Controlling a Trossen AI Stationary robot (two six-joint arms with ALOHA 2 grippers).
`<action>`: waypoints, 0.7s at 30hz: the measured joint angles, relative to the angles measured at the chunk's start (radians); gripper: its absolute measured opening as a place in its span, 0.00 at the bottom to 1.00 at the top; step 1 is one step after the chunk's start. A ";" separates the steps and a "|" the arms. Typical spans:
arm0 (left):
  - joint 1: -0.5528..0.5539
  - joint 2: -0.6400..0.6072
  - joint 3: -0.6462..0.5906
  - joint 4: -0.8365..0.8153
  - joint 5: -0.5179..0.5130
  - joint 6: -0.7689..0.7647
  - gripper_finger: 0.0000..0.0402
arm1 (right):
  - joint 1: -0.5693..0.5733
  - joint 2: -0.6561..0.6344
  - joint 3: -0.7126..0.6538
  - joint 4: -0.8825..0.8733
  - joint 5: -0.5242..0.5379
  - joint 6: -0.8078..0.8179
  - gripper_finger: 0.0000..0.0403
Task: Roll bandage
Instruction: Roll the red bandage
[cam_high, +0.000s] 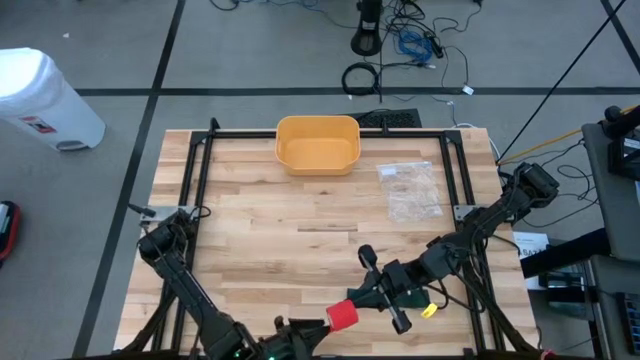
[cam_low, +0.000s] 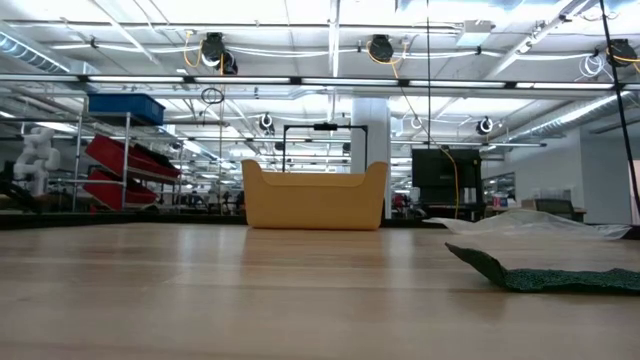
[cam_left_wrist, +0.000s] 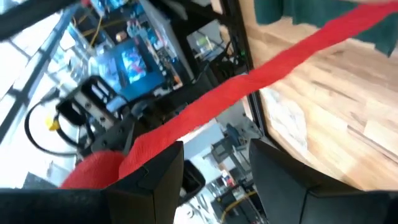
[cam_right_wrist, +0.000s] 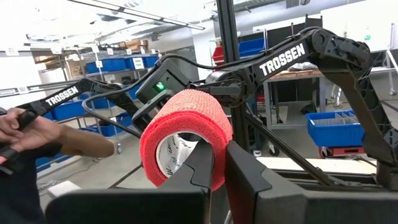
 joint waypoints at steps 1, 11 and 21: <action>0.000 0.000 0.000 0.000 0.010 0.008 0.47 | 0.000 0.000 0.000 0.000 0.000 0.000 0.04; -0.013 0.000 0.000 0.000 -0.020 -0.002 0.47 | 0.000 0.000 0.000 0.000 0.000 0.026 0.04; -0.031 0.000 0.000 -0.001 -0.045 -0.016 0.47 | 0.000 0.000 0.000 0.000 0.000 0.026 0.04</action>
